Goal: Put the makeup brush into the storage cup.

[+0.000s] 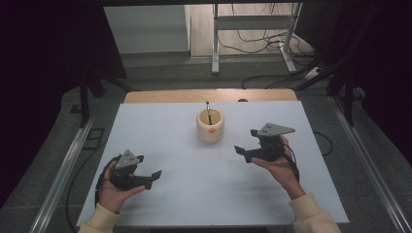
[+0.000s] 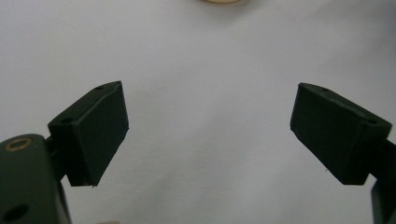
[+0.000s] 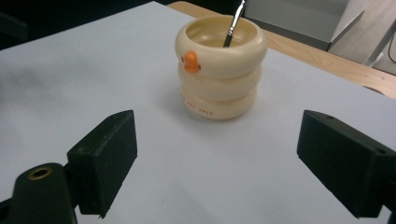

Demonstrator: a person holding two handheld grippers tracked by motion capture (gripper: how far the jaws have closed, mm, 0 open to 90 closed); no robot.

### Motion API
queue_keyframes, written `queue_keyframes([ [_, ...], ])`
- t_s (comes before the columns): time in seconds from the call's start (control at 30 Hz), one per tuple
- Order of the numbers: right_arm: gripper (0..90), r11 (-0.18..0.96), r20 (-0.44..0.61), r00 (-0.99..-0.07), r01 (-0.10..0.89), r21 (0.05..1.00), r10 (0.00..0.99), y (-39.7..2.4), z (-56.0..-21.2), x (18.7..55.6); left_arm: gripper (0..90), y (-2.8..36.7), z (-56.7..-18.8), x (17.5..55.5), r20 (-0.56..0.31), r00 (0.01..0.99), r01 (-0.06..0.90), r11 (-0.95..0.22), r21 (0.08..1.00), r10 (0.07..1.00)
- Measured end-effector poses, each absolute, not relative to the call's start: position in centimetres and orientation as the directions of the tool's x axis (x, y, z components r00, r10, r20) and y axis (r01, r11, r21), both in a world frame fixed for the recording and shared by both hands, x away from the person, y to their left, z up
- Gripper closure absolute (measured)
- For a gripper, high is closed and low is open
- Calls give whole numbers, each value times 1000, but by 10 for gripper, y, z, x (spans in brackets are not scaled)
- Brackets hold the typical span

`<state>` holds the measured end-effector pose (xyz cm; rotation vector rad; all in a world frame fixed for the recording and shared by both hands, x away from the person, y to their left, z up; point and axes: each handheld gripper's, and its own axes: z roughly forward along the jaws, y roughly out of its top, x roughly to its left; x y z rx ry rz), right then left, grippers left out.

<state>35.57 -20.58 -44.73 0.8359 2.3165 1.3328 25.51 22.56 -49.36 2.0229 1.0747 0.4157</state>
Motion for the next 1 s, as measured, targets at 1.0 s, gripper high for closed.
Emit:
queue_keyframes([
  [1.0,122,396,-12,-651,447,802,759,-293,-492,315,118,220,-501,259,-70,599,561,-356,748,798],
])
